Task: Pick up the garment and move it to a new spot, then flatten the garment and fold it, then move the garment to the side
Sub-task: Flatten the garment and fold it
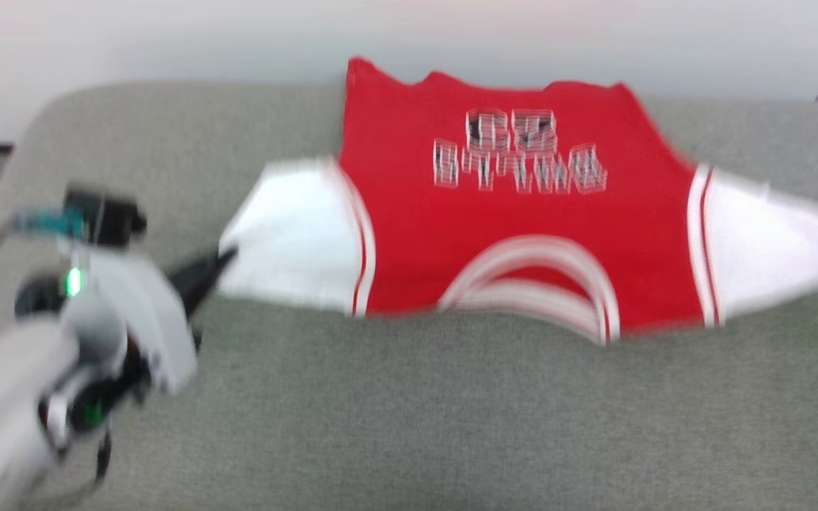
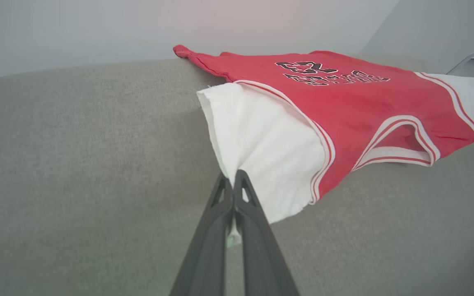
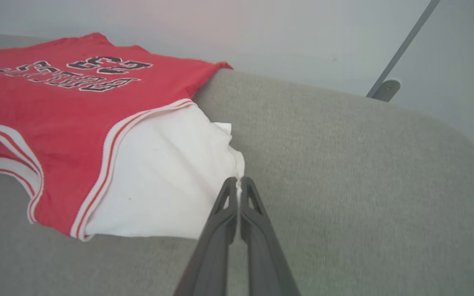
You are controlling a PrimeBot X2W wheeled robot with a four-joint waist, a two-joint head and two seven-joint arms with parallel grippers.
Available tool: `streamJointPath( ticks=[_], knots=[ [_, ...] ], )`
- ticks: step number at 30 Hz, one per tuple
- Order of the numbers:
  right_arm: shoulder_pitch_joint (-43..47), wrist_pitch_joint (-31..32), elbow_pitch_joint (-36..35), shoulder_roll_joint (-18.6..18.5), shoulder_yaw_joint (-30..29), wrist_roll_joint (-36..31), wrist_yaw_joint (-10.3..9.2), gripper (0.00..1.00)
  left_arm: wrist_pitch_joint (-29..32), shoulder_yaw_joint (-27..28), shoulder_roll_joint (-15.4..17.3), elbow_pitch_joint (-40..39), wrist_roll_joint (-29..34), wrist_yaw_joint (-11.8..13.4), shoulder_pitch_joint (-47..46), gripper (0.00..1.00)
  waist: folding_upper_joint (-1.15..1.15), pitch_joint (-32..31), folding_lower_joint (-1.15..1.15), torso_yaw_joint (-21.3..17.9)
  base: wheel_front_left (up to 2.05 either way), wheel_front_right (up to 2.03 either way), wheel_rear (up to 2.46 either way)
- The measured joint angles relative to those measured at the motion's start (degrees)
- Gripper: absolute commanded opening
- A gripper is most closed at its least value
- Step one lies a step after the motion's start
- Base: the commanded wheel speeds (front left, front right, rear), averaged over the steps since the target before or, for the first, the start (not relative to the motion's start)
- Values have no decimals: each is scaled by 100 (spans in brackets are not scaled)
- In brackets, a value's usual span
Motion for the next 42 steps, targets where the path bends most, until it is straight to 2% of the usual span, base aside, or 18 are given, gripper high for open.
streamJointPath(
  ticks=[7,11,18,23,24,25,26,27,36,42],
  knots=[
    [1659,577,-666,-282,-381,428,0,0,-497,-192,864,-1411,-382,767,1350,0,0,-579,0,-43,0,0,0],
    [2501,732,-943,-267,-709,521,0,0,-768,-274,1199,-1912,-494,1057,1821,0,0,-746,0,-28,0,0,0],
    [3347,926,-1301,35,-1269,330,0,0,-1023,-382,1308,-2182,-655,1326,2278,0,0,-695,0,67,0,0,0],
    [3455,1149,-1406,324,-1547,-37,0,0,-1213,-403,1083,-1964,-619,1356,2377,0,0,-593,0,107,0,0,0],
    [3455,1190,-1433,375,-1581,-102,0,6,-1237,-405,1027,-1907,-610,1348,2380,0,0,-574,0,113,0,0,0],
    [3457,1233,-1466,422,-1627,-187,0,46,-1256,-402,979,-1853,-591,1333,2380,0,0,-557,0,119,0,0,0],
    [3458,1285,-1504,477,-1691,-258,0,96,-1315,-377,929,-1811,-578,1312,2382,0,0,-536,0,124,0,0,0],
    [3460,1359,-1544,522,-1753,-313,0,100,-1350,-345,883,-1758,-566,1306,2381,0,0,-517,0,129,0,0,0],
    [3463,1806,-2439,886,-2660,-746,-1,100,-1534,-178,543,-1495,-305,1248,2343,0,0,-268,0,162,0,0,0],
    [2652,1994,-3053,1111,-3000,-1177,-1,100,-1591,-21,333,-1445,-88,1207,2263,0,0,-31,0,227,0,0,0]
  ],
)
